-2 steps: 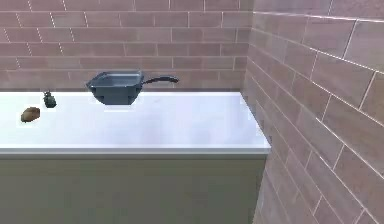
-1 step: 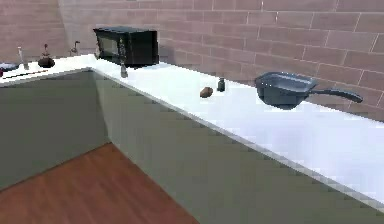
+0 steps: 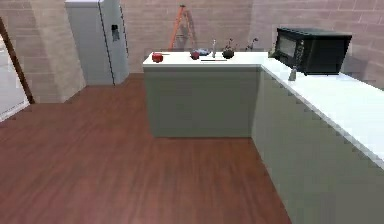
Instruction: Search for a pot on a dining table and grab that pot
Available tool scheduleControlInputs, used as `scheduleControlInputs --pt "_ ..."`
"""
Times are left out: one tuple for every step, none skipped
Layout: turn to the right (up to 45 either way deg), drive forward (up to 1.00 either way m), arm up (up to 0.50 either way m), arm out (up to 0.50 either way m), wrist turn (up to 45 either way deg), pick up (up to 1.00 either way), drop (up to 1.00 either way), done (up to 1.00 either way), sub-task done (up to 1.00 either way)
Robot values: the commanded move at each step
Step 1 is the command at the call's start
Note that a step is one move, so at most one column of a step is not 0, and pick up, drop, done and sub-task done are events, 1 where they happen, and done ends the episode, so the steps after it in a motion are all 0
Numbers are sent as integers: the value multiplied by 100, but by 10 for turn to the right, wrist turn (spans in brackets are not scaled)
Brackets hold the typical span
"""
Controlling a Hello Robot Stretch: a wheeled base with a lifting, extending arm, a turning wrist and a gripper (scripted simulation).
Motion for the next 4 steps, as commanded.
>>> scheduleControlInputs --pt "0 20 0 0 0 0 0 0 0" --pt "-450 0 0 0 0 0 0 0 0" --pt "-90 0 0 0 0 0 0 0 0" --pt "0 100 0 0 0 0 0 0 0"
